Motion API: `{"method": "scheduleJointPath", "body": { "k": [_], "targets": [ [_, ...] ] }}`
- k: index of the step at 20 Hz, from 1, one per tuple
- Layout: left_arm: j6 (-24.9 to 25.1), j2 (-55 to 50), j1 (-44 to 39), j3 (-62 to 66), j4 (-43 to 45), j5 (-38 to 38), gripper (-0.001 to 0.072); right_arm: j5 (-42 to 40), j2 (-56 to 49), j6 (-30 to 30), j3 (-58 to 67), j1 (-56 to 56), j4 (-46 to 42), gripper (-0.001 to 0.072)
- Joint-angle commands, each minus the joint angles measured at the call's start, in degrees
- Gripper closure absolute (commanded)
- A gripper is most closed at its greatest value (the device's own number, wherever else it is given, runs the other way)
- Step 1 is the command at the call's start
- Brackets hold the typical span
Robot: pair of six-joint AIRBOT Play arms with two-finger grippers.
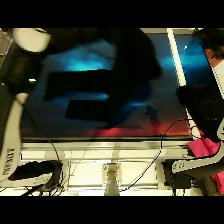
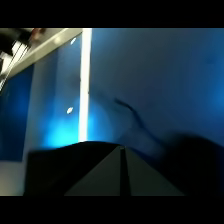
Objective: Fold the clothes and pants, and hang the long-sleeved shirts on hangers.
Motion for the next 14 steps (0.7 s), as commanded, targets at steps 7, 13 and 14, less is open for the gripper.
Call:
{"method": "scheduleJointPath", "body": {
  "k": [7,13,14],
  "targets": [
    [-1.5,-8.5,-5.5,0.3,14.6,-13.0,0.0280,5.7,0.2,1.9,0.0,-5.4,-0.2,0.0337],
    [-2.7,-7.4,-0.5,0.3,32.5,-15.9,0.0703,11.6,0.2,1.8,0.0,-5.4,-8.2,0.0694],
    [-4.3,-7.4,0.9,0.2,34.7,-17.3,0.0704,13.3,0.2,0.8,-0.2,-5.4,-10.0,0.0694]
  ]
}}
